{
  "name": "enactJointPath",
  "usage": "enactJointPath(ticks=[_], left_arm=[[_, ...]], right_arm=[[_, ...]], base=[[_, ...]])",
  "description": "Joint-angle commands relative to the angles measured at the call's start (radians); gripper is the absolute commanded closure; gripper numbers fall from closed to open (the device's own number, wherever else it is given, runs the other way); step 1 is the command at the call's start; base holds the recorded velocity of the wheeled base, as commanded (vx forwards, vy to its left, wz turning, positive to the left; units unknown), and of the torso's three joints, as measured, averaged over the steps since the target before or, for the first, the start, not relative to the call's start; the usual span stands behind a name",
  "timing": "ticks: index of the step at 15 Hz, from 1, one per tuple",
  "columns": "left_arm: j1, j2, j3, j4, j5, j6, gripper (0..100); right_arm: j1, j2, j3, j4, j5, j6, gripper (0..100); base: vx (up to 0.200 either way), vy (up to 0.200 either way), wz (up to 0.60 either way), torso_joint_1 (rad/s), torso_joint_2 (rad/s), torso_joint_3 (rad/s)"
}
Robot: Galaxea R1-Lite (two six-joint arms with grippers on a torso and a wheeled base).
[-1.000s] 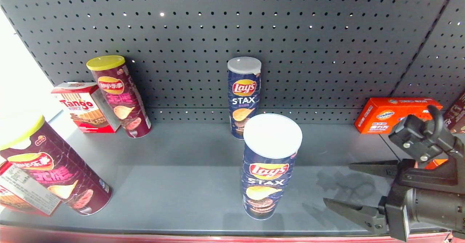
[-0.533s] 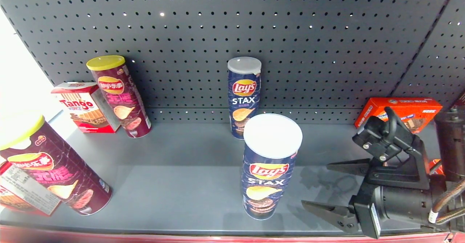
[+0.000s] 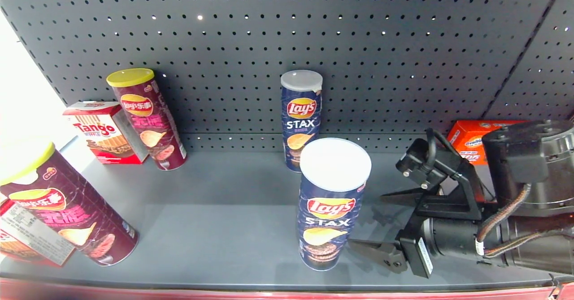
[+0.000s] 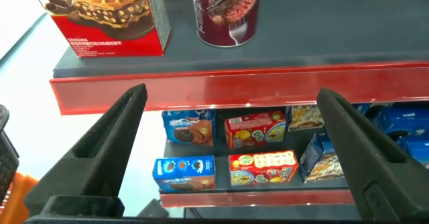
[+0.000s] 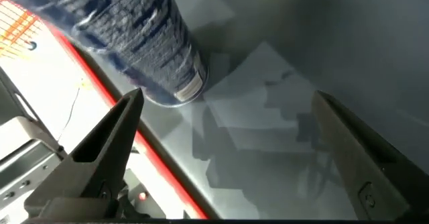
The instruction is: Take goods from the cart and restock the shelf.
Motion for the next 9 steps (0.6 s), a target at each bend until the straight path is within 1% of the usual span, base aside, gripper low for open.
enactJointPath(ticks=[1,3,7,9], left_arm=[[0.000,0.002,0.000,0.000,-0.001,0.000,0],[-0.001,0.002,0.000,0.000,-0.003,0.000,0],[-0.001,0.002,-0.001,0.001,-0.003,-0.002,0],[-0.001,0.002,-0.001,0.000,-0.003,-0.002,0]], right_arm=[[0.001,0.034,-0.013,-0.002,0.000,-0.001,0],[-0.002,0.046,-0.027,-0.003,0.000,-0.007,0],[-0.013,0.015,-0.015,-0.002,-0.001,-0.006,0],[-0.033,0.005,-0.015,-0.002,0.000,-0.006,0]], base=[[0.000,0.000,0.00,0.000,0.00,0.000],[0.000,0.000,0.00,0.000,0.00,0.000],[0.000,0.000,0.00,0.000,0.00,0.000],[0.000,0.000,0.00,0.000,0.00,0.000]])
